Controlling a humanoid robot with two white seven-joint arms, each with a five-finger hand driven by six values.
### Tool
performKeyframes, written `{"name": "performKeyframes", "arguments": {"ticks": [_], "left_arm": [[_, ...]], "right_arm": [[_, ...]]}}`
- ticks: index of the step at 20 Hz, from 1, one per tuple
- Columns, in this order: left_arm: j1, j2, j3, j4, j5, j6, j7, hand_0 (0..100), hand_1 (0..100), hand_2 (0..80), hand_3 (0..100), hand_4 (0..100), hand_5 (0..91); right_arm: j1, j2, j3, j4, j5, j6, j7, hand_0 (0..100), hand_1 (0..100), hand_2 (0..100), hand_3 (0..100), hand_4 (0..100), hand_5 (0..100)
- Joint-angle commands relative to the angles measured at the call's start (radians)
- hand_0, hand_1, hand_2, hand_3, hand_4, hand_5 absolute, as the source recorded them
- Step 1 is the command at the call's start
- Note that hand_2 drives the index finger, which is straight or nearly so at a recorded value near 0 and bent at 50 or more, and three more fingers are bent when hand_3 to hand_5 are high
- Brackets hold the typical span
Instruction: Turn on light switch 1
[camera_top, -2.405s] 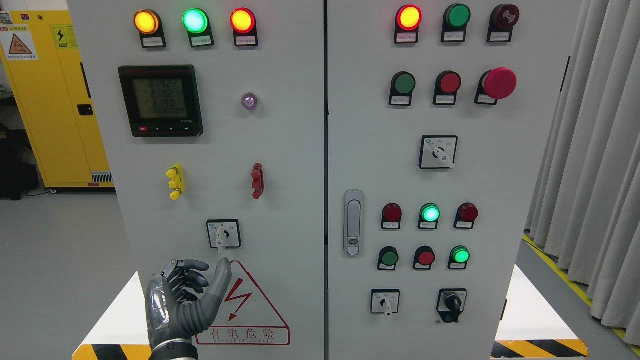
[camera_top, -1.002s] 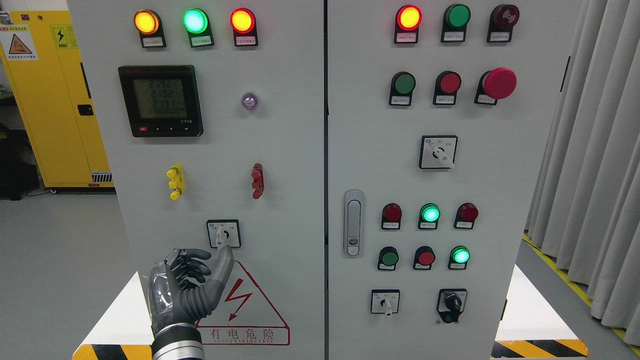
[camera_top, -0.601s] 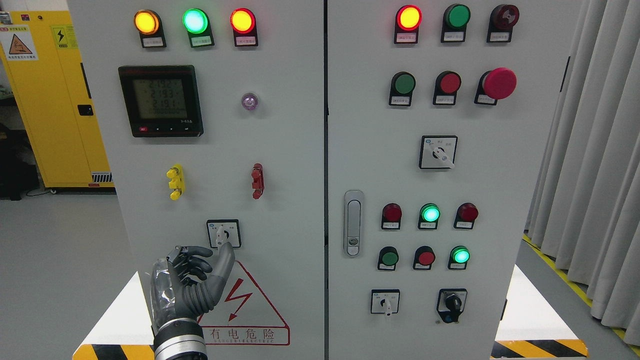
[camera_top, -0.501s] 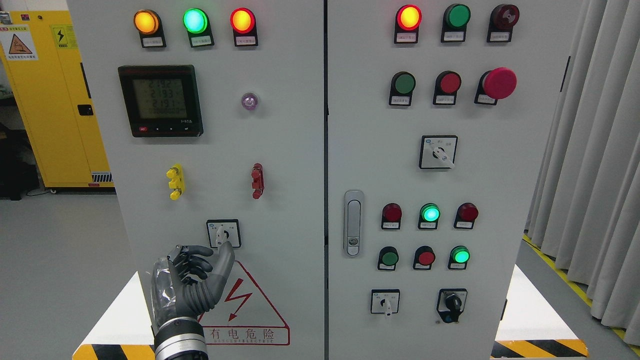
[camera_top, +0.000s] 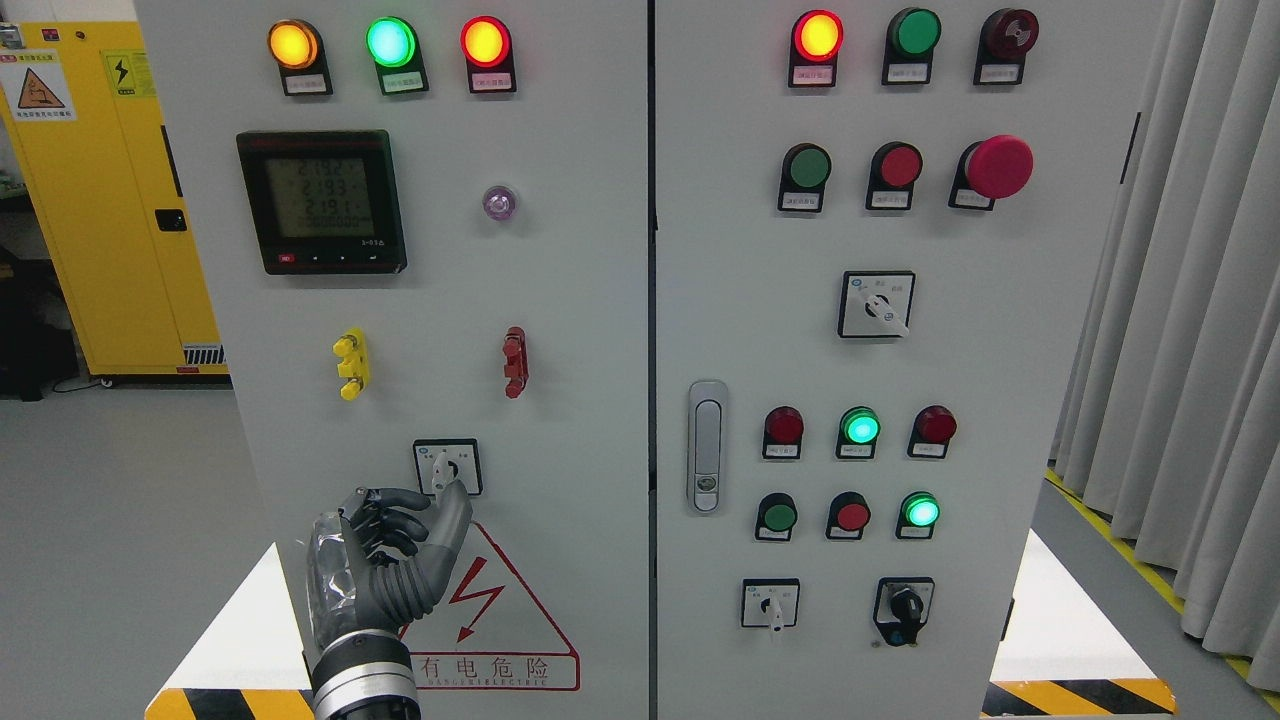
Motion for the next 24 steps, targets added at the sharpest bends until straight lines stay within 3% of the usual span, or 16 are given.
{"name": "performKeyframes", "arguments": {"ticks": [1,24], "left_arm": [[-0.010,-0.001,-0.002,0.016,0.000,0.002,0.006,21,72,59.6,85,85,85.6],[-0.026,-0.002,-0.002,0.037,0.001,0.002,0.008,21,70,61.0,86,86,85.8]], "right_arm": [[0.000,0.000,0.000,0.000,-0.029,0.001,0.001,0,50,4,0,0,0],[0.000,0.000,0.000,0.000,-0.029,0.001,0.001,0,50,4,0,0,0]]}}
